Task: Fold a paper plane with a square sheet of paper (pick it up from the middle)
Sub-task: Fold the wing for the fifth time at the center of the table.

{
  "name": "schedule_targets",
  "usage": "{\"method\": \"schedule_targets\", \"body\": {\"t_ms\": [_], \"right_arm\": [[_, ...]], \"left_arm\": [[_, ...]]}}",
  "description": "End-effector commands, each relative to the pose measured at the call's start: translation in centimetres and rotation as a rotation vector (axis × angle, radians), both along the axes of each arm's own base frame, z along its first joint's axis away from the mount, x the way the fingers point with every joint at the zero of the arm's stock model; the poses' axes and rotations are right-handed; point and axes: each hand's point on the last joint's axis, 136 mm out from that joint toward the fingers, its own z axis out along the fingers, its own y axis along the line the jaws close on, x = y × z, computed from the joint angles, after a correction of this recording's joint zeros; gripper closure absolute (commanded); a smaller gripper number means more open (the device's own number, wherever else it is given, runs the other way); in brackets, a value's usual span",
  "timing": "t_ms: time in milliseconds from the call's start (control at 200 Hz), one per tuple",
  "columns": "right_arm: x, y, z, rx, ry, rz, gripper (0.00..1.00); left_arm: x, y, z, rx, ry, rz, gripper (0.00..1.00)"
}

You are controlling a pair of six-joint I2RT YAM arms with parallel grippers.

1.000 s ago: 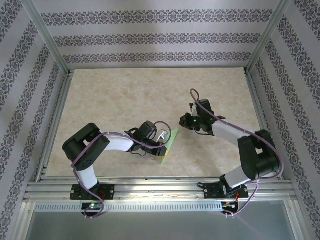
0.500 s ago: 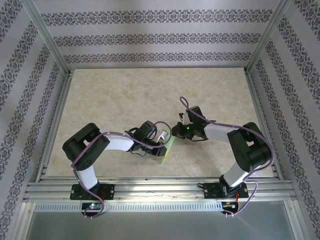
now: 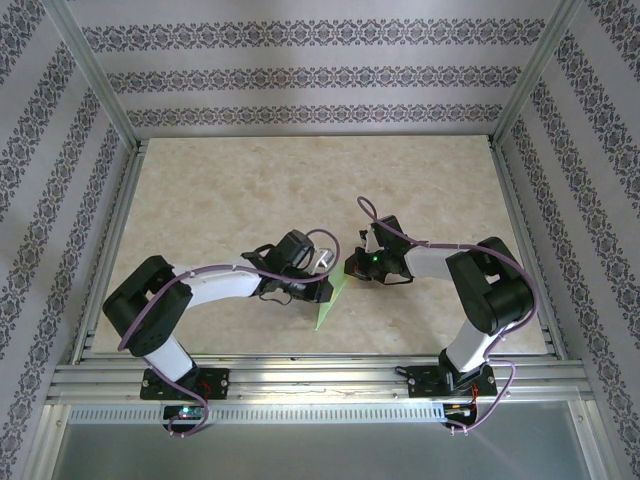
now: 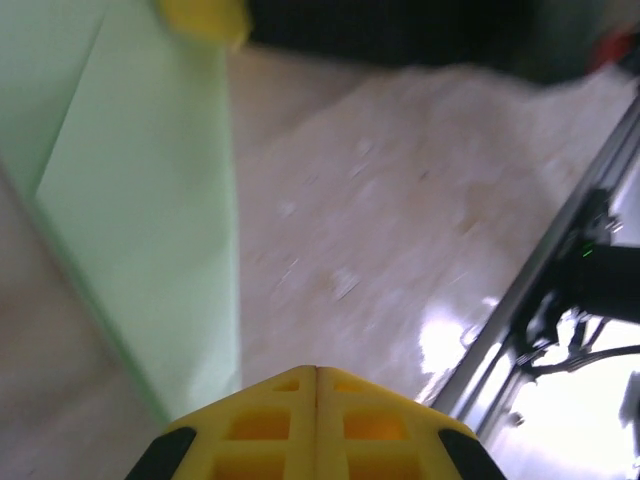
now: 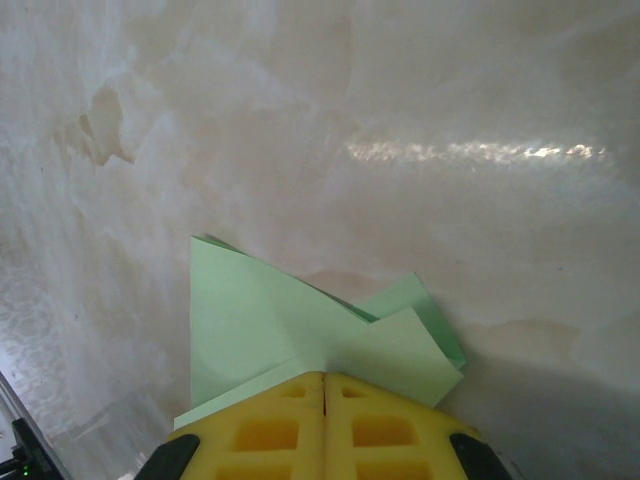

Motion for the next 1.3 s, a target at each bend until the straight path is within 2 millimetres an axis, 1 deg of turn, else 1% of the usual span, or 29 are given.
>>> {"method": "schedule_targets", "body": {"t_ms": [0, 100, 220, 335, 395, 555, 635, 719, 844, 949, 1099, 1294], "right_arm": [[-0.8, -1.9, -2.3, -0.087, 0.053, -0.063, 1.0], [-0.8, -1.8, -2.3, -0.085, 0.057, -0.07, 1.0], [-0.9, -1.8, -2.4, -0.085, 0.061, -0.074, 1.0], [-1.0, -1.8, -2.5, -0.085, 0.064, -0.076, 1.0], [-1.1, -1.9, -2.5, -0.085, 0.067, -0.078, 1.0], [-1.4, -2.0, -2.6, -0.087, 0.071, -0.08, 1.0], [-1.5, -2.0, -2.7, -0.088, 0.072, -0.077, 1.0], [-1.5, -2.1, -2.8, -0.089, 0.076, -0.078, 1.0], [-1.5, -2.0, -2.9, -0.089, 0.079, -0.075, 1.0], [-1.6, -2.0, -3.1, -0.092, 0.084, -0.07, 1.0], [-1.8, -2.2, -3.4, -0.101, 0.092, -0.072, 1.0], [-1.8, -2.3, -3.4, -0.103, 0.09, -0.072, 1.0]], "left_arm": [[1.8, -1.5, 1.2, -0.066, 0.038, 0.075, 0.99], [2.6, -2.6, 0.7, -0.067, 0.058, 0.094, 0.99], [3.1, -3.2, -0.5, -0.042, 0.077, 0.121, 1.0], [3.4, -3.4, -1.7, -0.028, 0.101, 0.137, 1.0], [3.5, -3.7, -2.0, -0.04, 0.11, 0.137, 0.99], [3.8, -3.7, -2.7, -0.022, 0.111, 0.149, 0.99], [3.7, -3.2, -3.6, 0.006, 0.117, 0.158, 0.99], [3.1, -2.5, -4.8, 0.044, 0.139, 0.163, 0.99], [1.6, -1.1, -6.5, 0.1, 0.173, 0.154, 0.99], [0.6, 0.1, -7.5, 0.141, 0.189, 0.154, 0.99], [-0.5, 1.3, -7.8, 0.16, 0.198, 0.15, 0.99], [-1.9, 2.2, -6.9, 0.152, 0.192, 0.116, 0.96]]}}
